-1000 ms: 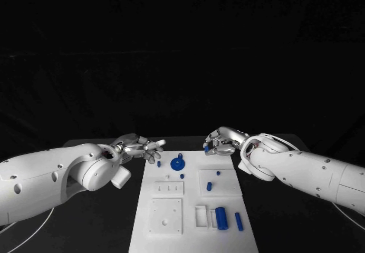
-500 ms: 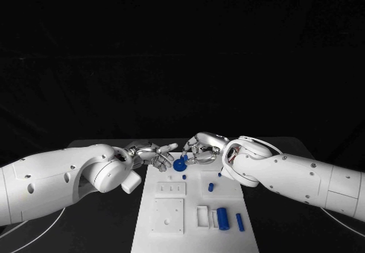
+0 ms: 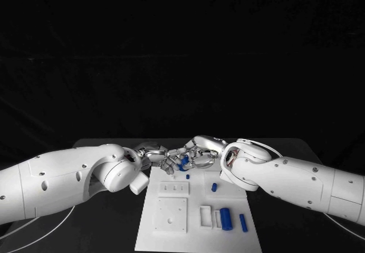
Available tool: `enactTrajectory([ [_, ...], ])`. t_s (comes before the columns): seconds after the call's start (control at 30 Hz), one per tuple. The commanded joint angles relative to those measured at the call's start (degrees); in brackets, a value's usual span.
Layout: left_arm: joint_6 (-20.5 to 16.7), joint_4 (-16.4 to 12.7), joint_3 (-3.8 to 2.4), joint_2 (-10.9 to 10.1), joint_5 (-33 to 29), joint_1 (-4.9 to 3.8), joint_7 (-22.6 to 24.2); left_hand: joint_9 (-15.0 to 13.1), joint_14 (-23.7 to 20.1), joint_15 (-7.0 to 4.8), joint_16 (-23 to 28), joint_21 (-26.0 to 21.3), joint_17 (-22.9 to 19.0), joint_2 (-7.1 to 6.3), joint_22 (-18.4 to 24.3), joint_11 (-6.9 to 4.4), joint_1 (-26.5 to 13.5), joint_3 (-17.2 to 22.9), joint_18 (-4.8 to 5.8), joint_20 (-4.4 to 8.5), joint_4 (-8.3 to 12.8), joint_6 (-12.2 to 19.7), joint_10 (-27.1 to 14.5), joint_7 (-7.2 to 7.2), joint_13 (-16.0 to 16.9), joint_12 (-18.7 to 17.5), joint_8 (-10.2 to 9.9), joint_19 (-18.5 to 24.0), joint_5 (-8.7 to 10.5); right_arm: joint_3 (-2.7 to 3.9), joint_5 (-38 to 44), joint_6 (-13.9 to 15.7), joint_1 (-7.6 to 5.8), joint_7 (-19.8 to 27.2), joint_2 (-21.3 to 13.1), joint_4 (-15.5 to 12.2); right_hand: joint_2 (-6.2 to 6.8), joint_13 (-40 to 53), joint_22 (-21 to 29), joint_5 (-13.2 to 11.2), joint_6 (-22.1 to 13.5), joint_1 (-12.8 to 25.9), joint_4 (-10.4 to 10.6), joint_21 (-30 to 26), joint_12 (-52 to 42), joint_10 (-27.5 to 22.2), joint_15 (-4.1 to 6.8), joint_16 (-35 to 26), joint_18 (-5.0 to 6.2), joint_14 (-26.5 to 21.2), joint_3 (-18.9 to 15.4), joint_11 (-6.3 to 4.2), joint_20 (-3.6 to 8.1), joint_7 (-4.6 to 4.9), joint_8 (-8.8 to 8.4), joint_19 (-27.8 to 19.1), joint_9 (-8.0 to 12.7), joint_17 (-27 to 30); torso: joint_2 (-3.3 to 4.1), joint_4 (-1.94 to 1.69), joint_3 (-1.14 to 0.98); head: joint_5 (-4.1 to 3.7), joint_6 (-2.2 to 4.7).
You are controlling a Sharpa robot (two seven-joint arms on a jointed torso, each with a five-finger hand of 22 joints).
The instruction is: Assemble the parts on the task board
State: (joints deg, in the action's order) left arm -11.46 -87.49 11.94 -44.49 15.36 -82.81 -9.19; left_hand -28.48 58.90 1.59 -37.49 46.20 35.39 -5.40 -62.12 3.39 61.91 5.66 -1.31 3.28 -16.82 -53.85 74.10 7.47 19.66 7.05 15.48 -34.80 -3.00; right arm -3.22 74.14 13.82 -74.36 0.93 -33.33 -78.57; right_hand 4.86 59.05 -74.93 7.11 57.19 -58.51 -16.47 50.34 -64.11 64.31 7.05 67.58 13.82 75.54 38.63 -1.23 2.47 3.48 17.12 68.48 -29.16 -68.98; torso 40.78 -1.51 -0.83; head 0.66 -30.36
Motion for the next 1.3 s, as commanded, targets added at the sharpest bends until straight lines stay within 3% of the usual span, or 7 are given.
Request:
enactTrajectory([
  [0.03, 0.53, -0.06, -0.02, 0.18, 1.35, 0.06, -0.48, 0.17, -0.38, 0.12, 0.34, 0.16, 0.12, 0.21, -0.14, 0.01, 1.51, -0.88, -0.11, 0.69, 0.1, -0.14, -0.32, 0.18, 0.13, -0.19, -0.38, 0.62, 0.14, 0.04, 0.64, -0.19, 0.03, -0.35, 0.12, -0.18, 0.07, -0.06, -0.89, 0.25, 2.06, 0.65, 0.21, 0.18, 0.37, 0.44, 0.39, -0.09, 1.18, 0.13, -0.19, -0.1, 0.01, 1.59, 0.07, 0.21, -2.6, -0.03, 0.07, 0.03, -0.02, 0.17, 0.18],
  [0.3, 1.01, -0.15, -0.02, -0.03, 1.39, 0.23, -1.24, 0.4, -0.22, 0.07, 0.36, 0.35, 0.22, 1.02, -0.21, -0.06, 3.82, -2.11, -0.11, 0.73, 0.11, -0.41, -0.24, 0.11, 0.29, -0.08, -0.37, 0.57, -0.34, 0.04, 0.64, -0.17, 0.09, -0.41, -0.18, -0.3, 0.05, -0.06, -0.89, 0.38, 2.06, 0.69, 0.19, 0.17, 0.38, 0.47, 0.4, -0.09, 1.18, 0.14, -0.22, -0.11, 0.02, 1.58, 0.07, 0.23, -2.62, -0.04, 0.04, 0.07, 0.02, 0.17, -0.15],
  [0.53, 1.19, 0.02, -0.01, -0.13, 1.64, 0.27, -1.57, 0.72, 0.07, -0.04, 0.25, 0.39, 0.39, 1.55, -0.15, -0.17, 5.49, -2.77, 0.06, 0.82, 0.1, -0.97, -0.04, -0.04, 0.53, 0.18, -0.3, 0.53, -6.02, 0.04, 0.64, -0.19, 0.09, -0.43, -0.36, -0.17, 0.05, -0.06, -0.89, 0.4, 2.06, 0.72, 0.19, 0.17, 0.39, 0.47, 0.4, -0.06, 1.18, 0.16, -0.24, -0.11, 0.02, 1.58, 0.07, 0.23, -2.63, -0.07, 0.06, 0.04, 0.11, 0.16, -0.22],
  [0.7, 1.25, 0.04, 0.0, 0.02, 1.65, 0.34, -1.78, 0.91, 0.12, -0.09, 0.21, 0.42, 0.49, 1.83, -0.1, -0.22, 5.82, -3.22, 0.13, 0.88, 0.1, -1.1, 0.0, -0.06, 0.65, 0.3, -0.33, 0.47, -8.34, 0.04, 0.64, -0.2, 0.09, -0.38, -0.26, -0.55, 0.06, -0.06, -0.89, 0.43, 2.07, 0.75, 0.18, 0.17, 0.39, 0.48, 0.4, -0.06, 1.18, 0.17, -0.27, -0.11, 0.03, 1.58, 0.07, 0.25, -2.64, -0.08, 0.07, 0.01, 0.13, 0.25, -0.21],
  [1.03, 1.0, 0.22, -0.01, 0.11, 1.85, 0.33, -2.2, 1.11, -0.04, -0.05, 0.32, 0.42, 0.5, 1.84, -0.08, -0.14, 6.52, -3.47, 0.16, 0.89, 0.19, -0.94, -0.24, 0.01, 0.68, 0.25, -0.48, 0.53, -9.64, 0.04, 0.63, -0.11, 0.09, -0.39, -0.52, -1.15, 0.07, -0.06, -0.89, 0.49, 2.07, 0.8, 0.17, 0.16, 0.4, 0.5, 0.41, -0.05, 1.18, 0.19, -0.32, -0.12, 0.04, 1.58, 0.07, 0.26, -2.66, -0.1, 0.11, 0.05, 0.2, 0.35, -0.58],
  [1.3, 1.55, 0.12, -0.02, 0.17, 2.12, 0.33, -2.55, 1.21, -0.13, 0.0, 0.4, 0.42, 0.49, 1.94, -0.07, -0.09, 7.17, -3.6, 0.18, 0.85, 0.22, -0.82, -0.35, 0.08, 0.69, 0.23, -0.56, 0.6, -9.79, 0.04, 0.63, -0.14, 0.13, -0.38, -0.4, -1.18, 0.09, -0.07, -0.89, 0.55, 2.06, 0.83, 0.15, 0.15, 0.41, 0.51, 0.41, -0.04, 1.18, 0.21, -0.35, -0.12, 0.04, 1.57, 0.06, 0.27, -2.68, -0.12, 0.07, 0.03, 0.09, 0.41, -0.75],
])
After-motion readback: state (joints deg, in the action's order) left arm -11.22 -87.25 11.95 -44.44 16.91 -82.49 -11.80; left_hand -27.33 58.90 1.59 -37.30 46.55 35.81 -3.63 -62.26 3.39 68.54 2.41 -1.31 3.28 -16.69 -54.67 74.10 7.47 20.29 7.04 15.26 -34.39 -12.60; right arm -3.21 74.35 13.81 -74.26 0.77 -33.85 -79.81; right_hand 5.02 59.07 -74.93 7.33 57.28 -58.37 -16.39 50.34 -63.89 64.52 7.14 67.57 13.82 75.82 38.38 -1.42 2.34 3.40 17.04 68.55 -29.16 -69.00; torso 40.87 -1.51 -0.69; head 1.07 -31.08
